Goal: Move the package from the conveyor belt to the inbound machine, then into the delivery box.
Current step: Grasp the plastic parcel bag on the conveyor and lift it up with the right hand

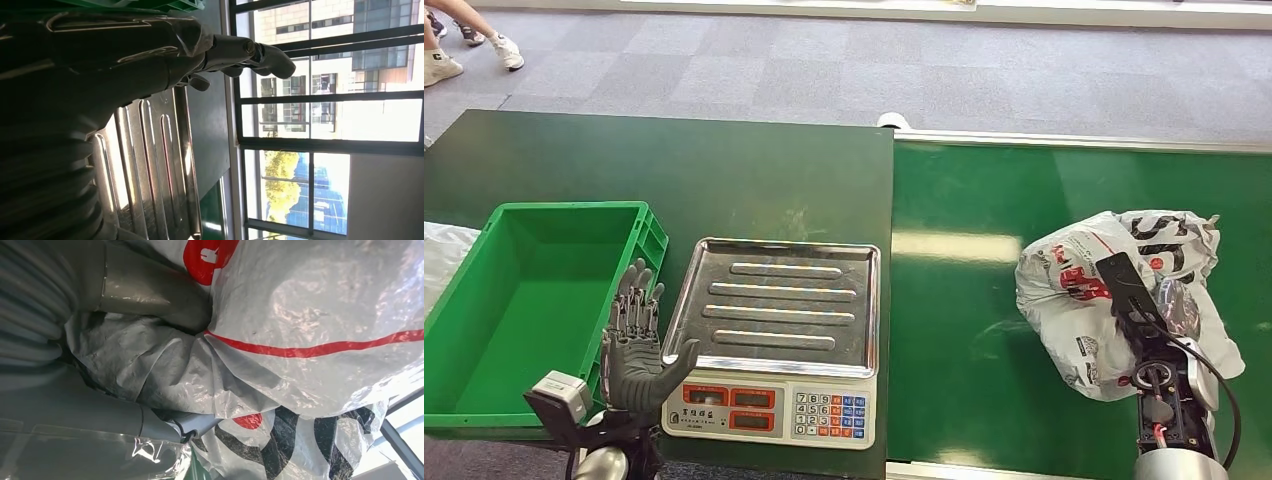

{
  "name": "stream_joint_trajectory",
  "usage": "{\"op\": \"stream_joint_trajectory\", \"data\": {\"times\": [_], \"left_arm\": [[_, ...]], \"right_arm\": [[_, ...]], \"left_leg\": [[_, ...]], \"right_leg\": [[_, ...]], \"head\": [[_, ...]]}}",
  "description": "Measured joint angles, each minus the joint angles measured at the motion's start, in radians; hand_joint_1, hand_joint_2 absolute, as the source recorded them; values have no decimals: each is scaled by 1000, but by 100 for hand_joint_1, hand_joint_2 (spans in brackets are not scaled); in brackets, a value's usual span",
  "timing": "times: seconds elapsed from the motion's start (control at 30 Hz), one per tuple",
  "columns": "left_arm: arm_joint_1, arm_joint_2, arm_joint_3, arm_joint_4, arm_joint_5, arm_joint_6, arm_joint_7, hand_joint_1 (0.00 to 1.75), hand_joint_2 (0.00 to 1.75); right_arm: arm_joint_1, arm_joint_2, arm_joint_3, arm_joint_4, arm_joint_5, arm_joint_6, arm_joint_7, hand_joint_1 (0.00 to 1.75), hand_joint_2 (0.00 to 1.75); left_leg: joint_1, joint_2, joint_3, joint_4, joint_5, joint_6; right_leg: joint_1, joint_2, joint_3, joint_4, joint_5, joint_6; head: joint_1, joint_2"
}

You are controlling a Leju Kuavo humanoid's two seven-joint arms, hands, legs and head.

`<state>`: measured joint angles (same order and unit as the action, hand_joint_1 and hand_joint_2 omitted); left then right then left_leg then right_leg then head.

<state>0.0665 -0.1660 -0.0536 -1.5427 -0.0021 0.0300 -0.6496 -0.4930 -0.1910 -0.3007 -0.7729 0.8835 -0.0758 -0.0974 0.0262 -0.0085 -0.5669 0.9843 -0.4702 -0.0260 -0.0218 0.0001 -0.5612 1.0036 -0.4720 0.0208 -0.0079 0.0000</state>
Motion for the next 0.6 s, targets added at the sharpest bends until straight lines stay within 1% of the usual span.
{"op": "stream_joint_trajectory", "data": {"times": [0.1, 0.17, 0.4, 0.5, 0.57, 0.6], "left_arm": [[0, 0, 2, 0, -3, -5, -12, 0, 175], [-2, 0, 2, 1, -4, -13, -24, 0, 175], [-41, 0, -1, 25, -4, -39, -47, 0, 175], [-62, 1, -7, 39, -3, -43, -49, 0, 175], [-76, 2, -13, 49, 4, -45, -49, 0, 175], [-84, 3, -17, 55, 10, -44, -49, 0, 175]], "right_arm": [[18, 3, 7, -36, -27, -25, -41, 175, 175], [46, 9, 19, -100, -50, -49, -80, 175, 175], [153, 33, 81, -432, -107, -116, -221, 175, 175], [181, 44, 139, -567, -93, -117, -296, 175, 175], [177, 49, 203, -632, -73, -100, -343, 175, 175], [167, 53, 242, -651, -61, -90, -350, 175, 175]], "left_leg": [[0, 0, 0, 0, 0, 0], [0, -1, 0, 0, 0, 0], [0, 0, -1, 0, 0, 0], [0, 1, -1, 0, 0, 0], [0, 3, 0, 0, 0, 0], [0, 3, 0, 0, 0, 0]], "right_leg": [[0, 0, 0, 0, 0, 0], [0, 0, 0, 0, 0, 0], [0, 0, -1, 0, 0, 0], [0, 0, -1, 0, 0, 0], [0, 1, 0, 0, 0, 0], [0, 2, 0, 0, 0, 0]], "head": [[0, 0], [0, 0], [0, 0], [0, 0], [0, 0], [0, 0]]}}
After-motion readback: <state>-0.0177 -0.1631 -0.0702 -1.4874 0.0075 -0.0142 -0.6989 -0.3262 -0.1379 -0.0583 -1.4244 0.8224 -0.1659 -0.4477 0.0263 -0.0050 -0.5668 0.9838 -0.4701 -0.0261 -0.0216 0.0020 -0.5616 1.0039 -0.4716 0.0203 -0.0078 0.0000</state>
